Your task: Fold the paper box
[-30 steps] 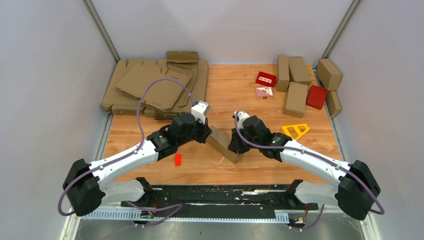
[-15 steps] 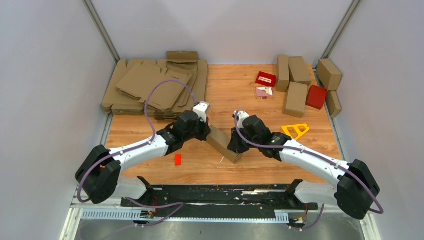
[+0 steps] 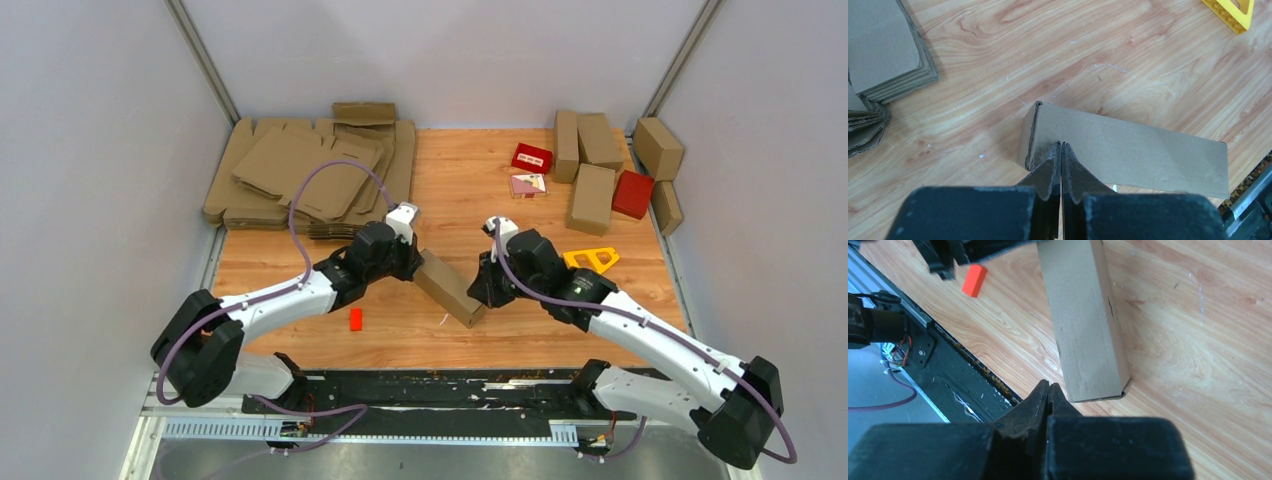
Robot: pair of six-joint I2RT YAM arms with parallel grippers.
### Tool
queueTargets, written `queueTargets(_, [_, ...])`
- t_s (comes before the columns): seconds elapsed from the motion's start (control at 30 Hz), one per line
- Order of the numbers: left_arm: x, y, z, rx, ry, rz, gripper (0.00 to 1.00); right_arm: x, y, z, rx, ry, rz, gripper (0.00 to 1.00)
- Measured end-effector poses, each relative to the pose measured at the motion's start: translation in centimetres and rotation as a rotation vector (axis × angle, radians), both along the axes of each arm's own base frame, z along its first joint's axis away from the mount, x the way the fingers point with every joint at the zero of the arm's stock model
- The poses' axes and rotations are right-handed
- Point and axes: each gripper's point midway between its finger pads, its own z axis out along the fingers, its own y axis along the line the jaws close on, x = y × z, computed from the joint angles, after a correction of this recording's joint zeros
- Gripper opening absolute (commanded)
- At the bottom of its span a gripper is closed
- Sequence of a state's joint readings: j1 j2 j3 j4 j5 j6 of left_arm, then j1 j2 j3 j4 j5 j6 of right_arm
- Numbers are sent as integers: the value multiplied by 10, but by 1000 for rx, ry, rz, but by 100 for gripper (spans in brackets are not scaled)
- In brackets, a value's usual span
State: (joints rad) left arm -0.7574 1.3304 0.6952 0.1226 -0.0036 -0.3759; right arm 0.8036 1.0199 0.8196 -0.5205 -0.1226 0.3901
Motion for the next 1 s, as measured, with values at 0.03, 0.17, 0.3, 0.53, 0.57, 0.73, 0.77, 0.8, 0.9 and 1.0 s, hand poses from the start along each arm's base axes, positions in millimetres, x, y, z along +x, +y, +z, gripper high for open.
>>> queueTargets(0.03, [0,-1,0,-2,2,-4,0,-2,-1,-1,6,-2,1,0])
queueTargets(0.17, [-2,-4,7,-3,17,-21,0,-12,-9,-38,-45,66,-3,0])
queueTargets(0.3, [0,-6,24,-8,13,-25,0,-15,-8,-59,-74,124,-4,0])
queueTargets(0.53, [19,8,45,-10,-17,28,0,-13,-3,-59,-60,128,-2,0])
queueTargets(0.57, [20,11,42,-5,-11,36,0,-13,-3,-59,-60,128,-2,0])
queueTargets(0.73, [20,21,3,40,47,53,0,-13,-3,-59,-60,128,-2,0])
queueTargets(0.77, [20,21,-5,49,60,53,0,-13,-3,-59,-60,128,-2,0])
queueTargets(0.8, [22,18,-6,42,56,51,0,-13,-3,-58,-60,128,-1,0])
queueTargets(0.9, [29,12,-5,21,44,41,0,-14,-4,-59,-65,133,-2,0])
queueTargets(1.0, [29,11,-4,19,41,39,0,-16,-6,-62,-76,143,-2,0])
